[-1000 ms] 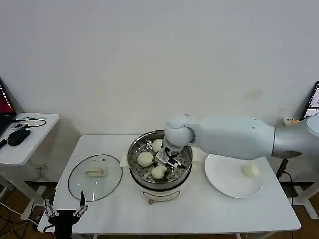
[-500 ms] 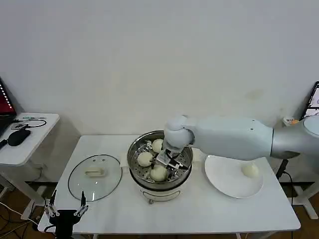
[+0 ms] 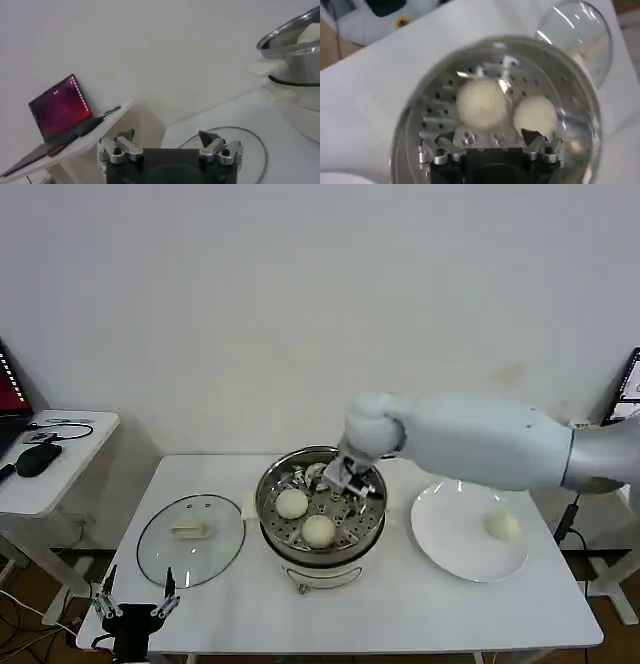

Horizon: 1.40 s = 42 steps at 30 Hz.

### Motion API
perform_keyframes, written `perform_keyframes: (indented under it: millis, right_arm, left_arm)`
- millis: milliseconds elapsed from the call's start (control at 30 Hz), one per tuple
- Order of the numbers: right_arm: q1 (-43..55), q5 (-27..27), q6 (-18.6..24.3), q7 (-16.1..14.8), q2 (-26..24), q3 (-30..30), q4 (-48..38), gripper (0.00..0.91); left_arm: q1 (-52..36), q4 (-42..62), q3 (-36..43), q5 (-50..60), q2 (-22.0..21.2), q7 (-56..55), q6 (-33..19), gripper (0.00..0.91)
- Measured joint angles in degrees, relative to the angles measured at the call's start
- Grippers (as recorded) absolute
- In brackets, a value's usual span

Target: Take steamed baozi put them in steamer then cover it.

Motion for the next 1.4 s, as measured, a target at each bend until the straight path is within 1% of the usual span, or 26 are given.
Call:
perform_keyframes:
  millis: [100,200,367,533,633,767,900,967,1067,1200,1400]
  right_arm:
    - [1.07,0.87,-2.58,0.78,-2.65,0.44,-0.23,0.907]
    - [2.25,1.14,-5.08,1.51,-6.32,0.43,0.09,0.907]
    - [2.61,0.98,-8.06,2.35,-15.07,0.11,1.78,0.907]
    - [1.06,-0.18,-9.39,2.75,-24.16,0.79,3.16,0.907]
    - [-1.65,-1.1,-9.64,2.51,-29.08,2.53,3.19,0.907]
    - [-9.25,-3.01,-9.64,2.25,-33.83,8.7,2.36,0.907]
    - [-19.69,-5.37,-9.19,1.93,-36.03,18.02,0.46,0.907]
    - [-25.02,-6.81,-8.79,1.89,-36.29,23.06,-0.81,0.907]
    - [-31.38,-9.02,-8.02,1.61,-35.92,29.05,-3.13,0.907]
    - [-37.06,-11.67,-7.12,1.57,-34.64,34.6,-6.65,0.907]
    - [-41.42,-14.86,-5.74,1.12,-31.78,39.35,-12.26,0.907]
  left_arm:
    - [-0.55,0.13,-0.07,-0.38,0.45,0.46,-0.02,0.907]
    - [-1.21,0.06,0.09,-0.83,1.03,0.9,0.0,0.907]
    - [-2.38,0.15,0.73,-1.62,1.95,1.03,-0.02,0.907]
    - [-3.54,0.6,1.69,-1.7,2.86,1.19,-0.04,0.907]
    - [-4.16,0.76,2.14,-1.5,3.32,1.46,-0.03,0.907]
    - [-4.32,0.68,2.29,-1.39,3.61,1.58,-0.03,0.907]
    - [-3.91,0.66,2.18,-1.39,3.91,1.52,-0.34,0.907]
    - [-3.74,0.66,2.0,-1.39,3.91,1.53,-0.51,0.907]
    - [-3.51,0.48,1.73,-1.25,3.67,1.52,-0.54,0.907]
    - [-2.93,0.27,1.7,-0.81,3.2,1.49,-0.72,0.907]
    - [-2.0,0.7,1.39,-0.5,2.49,0.98,-1.32,0.907]
